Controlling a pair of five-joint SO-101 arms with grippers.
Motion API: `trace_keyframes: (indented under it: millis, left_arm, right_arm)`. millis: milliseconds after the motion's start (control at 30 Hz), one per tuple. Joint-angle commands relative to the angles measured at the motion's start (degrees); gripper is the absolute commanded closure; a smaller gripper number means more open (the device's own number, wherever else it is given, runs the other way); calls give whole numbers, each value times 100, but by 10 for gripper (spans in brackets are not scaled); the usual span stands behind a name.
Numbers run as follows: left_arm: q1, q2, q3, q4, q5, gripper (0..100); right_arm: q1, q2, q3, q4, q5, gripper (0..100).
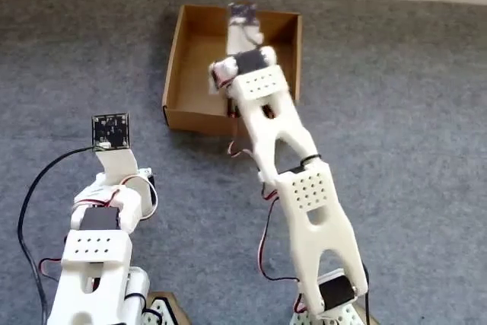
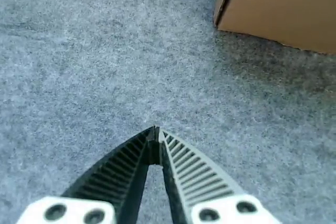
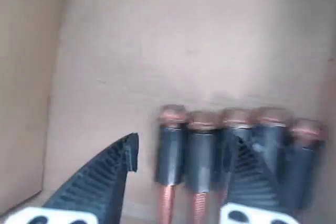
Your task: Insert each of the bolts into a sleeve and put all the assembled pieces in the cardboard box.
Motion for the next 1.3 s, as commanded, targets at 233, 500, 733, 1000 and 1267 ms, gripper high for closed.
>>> trace_keyframes:
  millis: [233, 500, 733, 1000, 1267]
  left_arm:
    - [-40, -127, -22, -123, -44, 990]
    - [-40, -136, -22, -123, -44, 990]
    - [-40, -136, -22, -123, -44, 990]
    - [-40, -136, -13, -123, -44, 990]
    - [-40, -136, -13, -123, -44, 990]
  right_arm:
    - [418, -163, -3433, 1947, 149, 981]
    - [1033, -1007, -3108, 2202, 686, 976]
    - [1455, -3415, -1130, 2211, 703, 976]
    - [1464, -8268, 6264, 1420, 791, 976]
    - [1859, -13051, 12840, -1710, 1785, 976]
